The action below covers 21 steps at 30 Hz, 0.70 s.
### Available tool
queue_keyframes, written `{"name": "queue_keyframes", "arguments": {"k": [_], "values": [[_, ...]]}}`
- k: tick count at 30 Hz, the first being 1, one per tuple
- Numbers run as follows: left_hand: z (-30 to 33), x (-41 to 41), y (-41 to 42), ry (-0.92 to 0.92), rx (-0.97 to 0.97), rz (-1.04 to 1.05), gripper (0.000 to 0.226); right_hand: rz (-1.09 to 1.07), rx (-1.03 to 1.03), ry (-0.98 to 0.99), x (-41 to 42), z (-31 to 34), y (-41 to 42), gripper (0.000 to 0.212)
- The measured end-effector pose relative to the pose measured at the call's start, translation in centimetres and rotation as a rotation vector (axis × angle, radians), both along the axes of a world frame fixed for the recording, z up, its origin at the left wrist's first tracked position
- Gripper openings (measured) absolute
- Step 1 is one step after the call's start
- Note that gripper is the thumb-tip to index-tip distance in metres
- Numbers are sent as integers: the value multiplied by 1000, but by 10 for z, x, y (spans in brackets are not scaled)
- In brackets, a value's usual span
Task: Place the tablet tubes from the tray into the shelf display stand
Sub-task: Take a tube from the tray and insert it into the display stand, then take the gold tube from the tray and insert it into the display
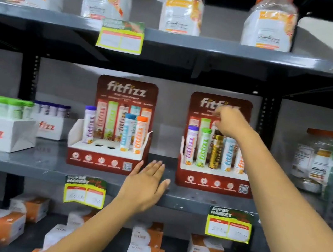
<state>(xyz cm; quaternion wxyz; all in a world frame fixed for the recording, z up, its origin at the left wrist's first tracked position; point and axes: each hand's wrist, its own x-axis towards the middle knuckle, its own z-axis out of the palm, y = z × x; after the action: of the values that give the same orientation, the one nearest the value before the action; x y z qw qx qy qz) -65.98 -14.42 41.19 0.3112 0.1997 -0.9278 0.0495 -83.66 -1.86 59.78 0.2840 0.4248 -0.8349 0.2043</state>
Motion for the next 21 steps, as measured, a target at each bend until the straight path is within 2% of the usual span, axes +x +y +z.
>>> {"name": "queue_keyframes", "arguments": {"k": [2, 4, 8, 14, 21], "values": [[3, 39, 1, 137, -44, 12, 65, 155, -140, 44, 47, -13, -19, 28], [-4, 92, -2, 198, -27, 18, 68, 343, -208, 38, 109, -42, -41, 22], [-62, 209, -13, 153, -23, 205, 63, 705, -139, -71, 235, -131, -93, 18], [-189, 386, -2, -31, 170, 600, 61, 971, 293, -272, 397, -306, -143, 17], [-324, 541, 85, -52, 396, 1087, 59, 1103, 903, -408, 551, -490, -113, 26]]}}
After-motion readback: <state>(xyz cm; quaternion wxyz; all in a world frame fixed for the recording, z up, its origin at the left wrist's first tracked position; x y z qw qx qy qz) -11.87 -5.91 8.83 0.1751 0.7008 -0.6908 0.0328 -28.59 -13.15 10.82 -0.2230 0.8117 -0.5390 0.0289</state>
